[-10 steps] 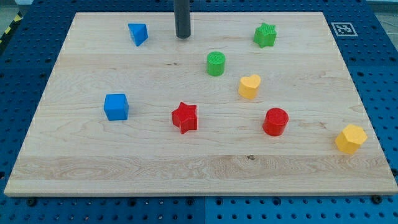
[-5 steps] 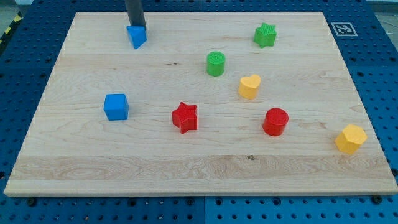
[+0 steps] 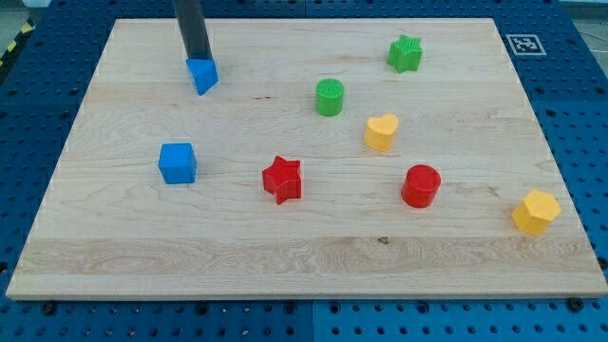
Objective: Drag blue triangle towards green circle
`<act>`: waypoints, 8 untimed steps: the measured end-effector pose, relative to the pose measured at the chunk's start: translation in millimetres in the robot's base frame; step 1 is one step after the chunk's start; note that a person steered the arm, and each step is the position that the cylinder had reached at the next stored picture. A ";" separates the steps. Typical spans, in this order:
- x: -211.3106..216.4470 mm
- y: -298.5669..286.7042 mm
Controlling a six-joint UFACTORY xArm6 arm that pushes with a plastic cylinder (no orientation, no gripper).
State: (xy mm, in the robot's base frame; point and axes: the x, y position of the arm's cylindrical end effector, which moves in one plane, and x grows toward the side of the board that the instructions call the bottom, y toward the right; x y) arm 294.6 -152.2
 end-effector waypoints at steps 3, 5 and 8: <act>6.9 -12.4; 12.5 -61.5; 27.8 -34.5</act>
State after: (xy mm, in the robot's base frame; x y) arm 322.4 -186.7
